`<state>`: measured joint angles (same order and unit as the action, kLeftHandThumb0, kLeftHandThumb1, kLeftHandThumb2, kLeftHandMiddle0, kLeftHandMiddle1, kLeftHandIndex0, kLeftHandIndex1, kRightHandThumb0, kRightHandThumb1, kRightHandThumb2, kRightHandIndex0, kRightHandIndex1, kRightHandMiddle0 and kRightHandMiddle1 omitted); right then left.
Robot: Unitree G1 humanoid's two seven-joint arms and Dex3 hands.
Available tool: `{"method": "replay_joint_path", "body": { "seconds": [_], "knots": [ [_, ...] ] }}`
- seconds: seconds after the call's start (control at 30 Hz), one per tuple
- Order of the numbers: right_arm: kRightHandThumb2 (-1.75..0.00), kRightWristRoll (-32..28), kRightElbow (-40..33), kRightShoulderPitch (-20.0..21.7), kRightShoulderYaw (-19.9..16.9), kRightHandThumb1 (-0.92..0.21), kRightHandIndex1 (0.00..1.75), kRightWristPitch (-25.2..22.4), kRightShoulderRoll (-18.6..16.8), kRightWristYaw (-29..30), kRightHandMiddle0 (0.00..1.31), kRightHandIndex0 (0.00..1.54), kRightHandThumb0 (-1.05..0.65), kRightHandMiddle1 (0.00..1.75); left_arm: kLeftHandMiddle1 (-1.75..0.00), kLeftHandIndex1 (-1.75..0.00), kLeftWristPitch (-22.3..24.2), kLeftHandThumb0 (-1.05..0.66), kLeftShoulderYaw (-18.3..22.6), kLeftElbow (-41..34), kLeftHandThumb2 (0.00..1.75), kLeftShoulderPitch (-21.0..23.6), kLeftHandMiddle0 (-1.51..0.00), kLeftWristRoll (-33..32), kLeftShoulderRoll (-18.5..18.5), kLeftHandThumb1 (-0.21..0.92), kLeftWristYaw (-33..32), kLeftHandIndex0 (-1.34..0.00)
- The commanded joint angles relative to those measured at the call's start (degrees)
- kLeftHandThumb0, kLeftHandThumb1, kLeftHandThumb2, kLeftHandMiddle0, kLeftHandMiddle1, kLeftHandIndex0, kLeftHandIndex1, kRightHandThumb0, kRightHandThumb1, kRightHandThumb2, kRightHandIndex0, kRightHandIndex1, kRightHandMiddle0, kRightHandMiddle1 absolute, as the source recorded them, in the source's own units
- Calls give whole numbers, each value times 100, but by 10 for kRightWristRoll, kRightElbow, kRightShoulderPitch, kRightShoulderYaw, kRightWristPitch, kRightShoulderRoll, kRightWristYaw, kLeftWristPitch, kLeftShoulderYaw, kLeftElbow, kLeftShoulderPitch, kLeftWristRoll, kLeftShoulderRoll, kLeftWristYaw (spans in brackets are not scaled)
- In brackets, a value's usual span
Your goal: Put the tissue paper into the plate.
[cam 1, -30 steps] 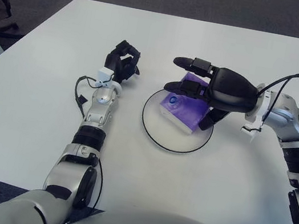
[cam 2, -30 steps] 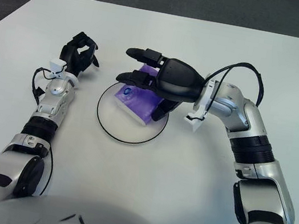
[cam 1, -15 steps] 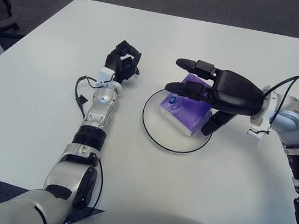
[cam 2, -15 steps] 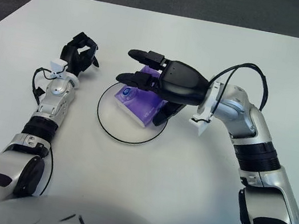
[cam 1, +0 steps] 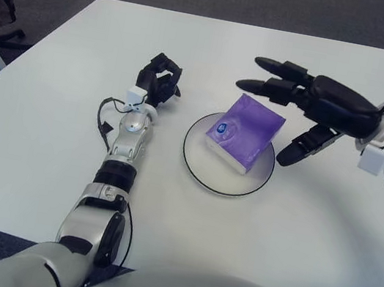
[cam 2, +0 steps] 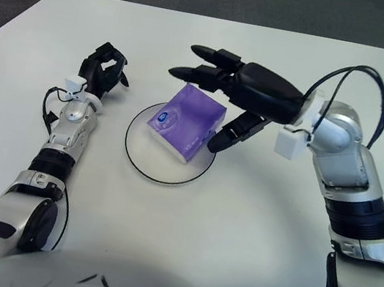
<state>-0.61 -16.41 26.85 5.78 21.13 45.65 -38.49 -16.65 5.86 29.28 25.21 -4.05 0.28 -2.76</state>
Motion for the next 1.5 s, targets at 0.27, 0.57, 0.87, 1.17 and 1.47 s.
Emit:
{"method": "replay_joint_path", "body": {
  "seconds": [0.27,0.57,0.87,1.17,1.47],
  "knots": [
    [-18,137,107,-20,-65,-92,0,145,12,75,13,0,-9,0,-175,-175,-7,-29,1,28,31,-48,-91,-6,-17,92,6,-71],
    [-29,210,132,-27,-82,-92,0,163,8,129,12,1,-22,0,-175,-175,-7,-29,4,28,31,-48,-92,-8,-15,92,11,-71],
    [-31,308,166,-53,-109,-92,2,125,-24,255,11,7,-41,0,-175,-175,-6,-29,5,24,32,-48,-92,-6,-15,92,13,-71],
    [-29,313,191,-76,-119,-92,3,87,-66,350,12,16,-45,0,-175,-175,-5,-29,4,22,33,-49,-93,-5,-16,92,11,-71],
    [-30,186,151,-112,-139,-92,2,-42,-146,327,13,18,-50,1,-175,-175,-4,-29,2,17,34,-51,-93,-1,-16,92,9,-71]
  ]
}}
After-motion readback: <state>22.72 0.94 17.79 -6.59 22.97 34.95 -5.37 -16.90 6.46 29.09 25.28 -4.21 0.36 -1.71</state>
